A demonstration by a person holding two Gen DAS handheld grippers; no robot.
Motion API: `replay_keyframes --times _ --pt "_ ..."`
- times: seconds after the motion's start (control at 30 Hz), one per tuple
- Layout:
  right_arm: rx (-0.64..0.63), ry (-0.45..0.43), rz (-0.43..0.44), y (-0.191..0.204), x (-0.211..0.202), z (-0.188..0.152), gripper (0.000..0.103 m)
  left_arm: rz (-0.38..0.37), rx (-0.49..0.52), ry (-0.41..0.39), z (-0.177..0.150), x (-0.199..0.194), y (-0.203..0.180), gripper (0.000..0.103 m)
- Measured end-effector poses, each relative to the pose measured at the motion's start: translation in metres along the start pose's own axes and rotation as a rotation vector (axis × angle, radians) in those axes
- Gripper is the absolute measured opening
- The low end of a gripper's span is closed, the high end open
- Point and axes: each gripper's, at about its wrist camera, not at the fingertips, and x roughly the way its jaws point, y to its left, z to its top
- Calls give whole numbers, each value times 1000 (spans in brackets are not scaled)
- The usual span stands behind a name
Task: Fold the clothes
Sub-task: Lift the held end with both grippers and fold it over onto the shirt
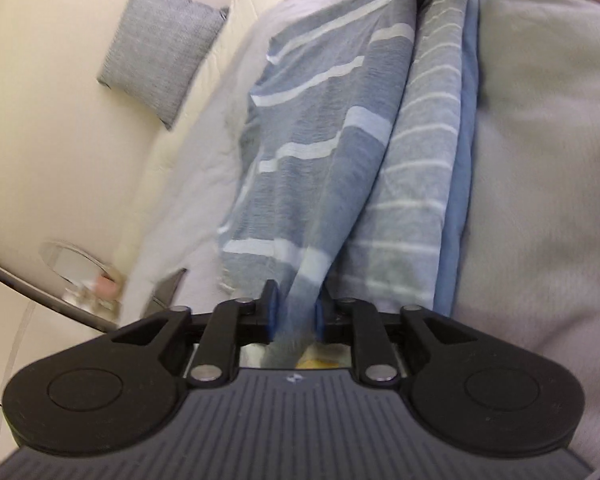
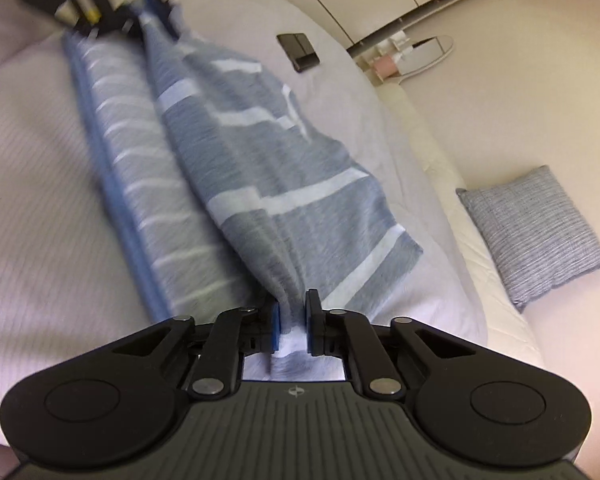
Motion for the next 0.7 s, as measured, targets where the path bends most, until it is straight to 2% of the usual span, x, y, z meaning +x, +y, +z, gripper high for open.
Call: replay_keyframes --times 0.23,0.27,0.33,0.4,0.5,0.57,0.63,0.7 --pt "-103 0 -95 17 10 -11 15 66 132 -57 -21 5 -18 15" --pt "-127 -1 -103 20 13 -12 15 64 132 -60 -21 5 -19 9" --pt "-163 0 -115 24 19 -14 12 56 127 -60 -21 6 -20 7" --pt "-158 8 -114 22 24 -14 1 54 101 -54 -19 2 -16 6" --pt "-124 -21 -148 13 14 -10 1 81 31 -65 -13 -25 -6 5" --pt "-94 -43 -171 8 4 -8 1 82 24 -64 -13 -38 -11 5" --pt "-70 -49 -167 9 -6 -10 1 55 34 -46 -16 -36 -21 5" --pt "-99 -35 -132 20 -4 -16 1 36 40 -30 -21 -31 -30 6"
